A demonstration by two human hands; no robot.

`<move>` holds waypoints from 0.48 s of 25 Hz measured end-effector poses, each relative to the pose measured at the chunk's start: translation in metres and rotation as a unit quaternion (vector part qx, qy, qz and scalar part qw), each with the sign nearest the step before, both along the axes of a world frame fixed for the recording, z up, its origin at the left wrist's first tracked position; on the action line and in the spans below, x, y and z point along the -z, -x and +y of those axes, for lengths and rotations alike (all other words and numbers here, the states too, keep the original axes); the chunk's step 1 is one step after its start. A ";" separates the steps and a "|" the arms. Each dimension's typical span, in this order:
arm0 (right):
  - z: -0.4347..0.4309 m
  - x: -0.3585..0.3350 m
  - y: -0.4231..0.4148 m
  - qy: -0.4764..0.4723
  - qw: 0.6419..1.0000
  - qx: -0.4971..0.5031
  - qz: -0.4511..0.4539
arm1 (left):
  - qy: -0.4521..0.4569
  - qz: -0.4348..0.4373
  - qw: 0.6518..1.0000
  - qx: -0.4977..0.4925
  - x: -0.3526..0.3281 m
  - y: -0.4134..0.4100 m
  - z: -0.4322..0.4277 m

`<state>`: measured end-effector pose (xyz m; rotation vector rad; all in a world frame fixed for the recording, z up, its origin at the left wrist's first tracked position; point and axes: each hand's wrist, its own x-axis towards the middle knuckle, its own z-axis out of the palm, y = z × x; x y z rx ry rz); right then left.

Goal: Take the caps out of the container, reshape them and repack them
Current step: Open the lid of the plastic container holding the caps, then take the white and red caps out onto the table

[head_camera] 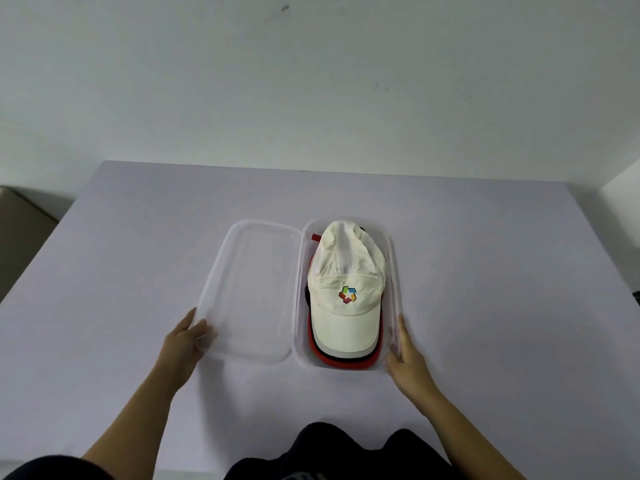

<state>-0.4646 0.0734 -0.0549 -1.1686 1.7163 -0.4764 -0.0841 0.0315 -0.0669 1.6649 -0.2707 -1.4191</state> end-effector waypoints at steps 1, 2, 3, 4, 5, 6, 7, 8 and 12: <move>0.000 0.000 0.000 -0.002 1.000 -0.001 0.001 | -0.013 -0.038 0.999 0.029 0.006 -0.001 -0.001; -0.001 0.000 0.000 -0.003 1.000 -0.001 -0.001 | -0.023 -0.077 0.995 0.057 0.012 -0.004 -0.002; -0.001 0.000 0.000 -0.004 1.000 -0.001 -0.005 | -0.033 -0.114 0.989 0.084 0.017 -0.006 -0.003; -0.001 0.001 0.001 -0.003 1.000 -0.003 -0.009 | -0.044 -0.151 0.981 0.113 0.023 -0.008 -0.002; -0.001 0.002 0.001 -0.001 1.000 -0.005 -0.014 | -0.052 -0.187 0.971 0.141 0.030 -0.010 0.000; -0.001 0.003 0.002 -0.002 1.000 -0.008 -0.020 | -0.057 -0.213 0.962 0.162 0.034 -0.010 0.001; -0.001 0.004 0.003 -0.005 1.000 -0.010 -0.026 | -0.061 -0.232 0.956 0.171 0.035 -0.009 0.002; -0.001 0.005 0.004 -0.009 0.999 -0.012 -0.031 | -0.062 -0.246 0.952 0.170 0.036 -0.007 0.001; -0.002 0.004 0.007 -0.016 0.999 -0.034 -0.018 | -0.131 -0.356 0.900 0.214 0.033 0.005 -0.003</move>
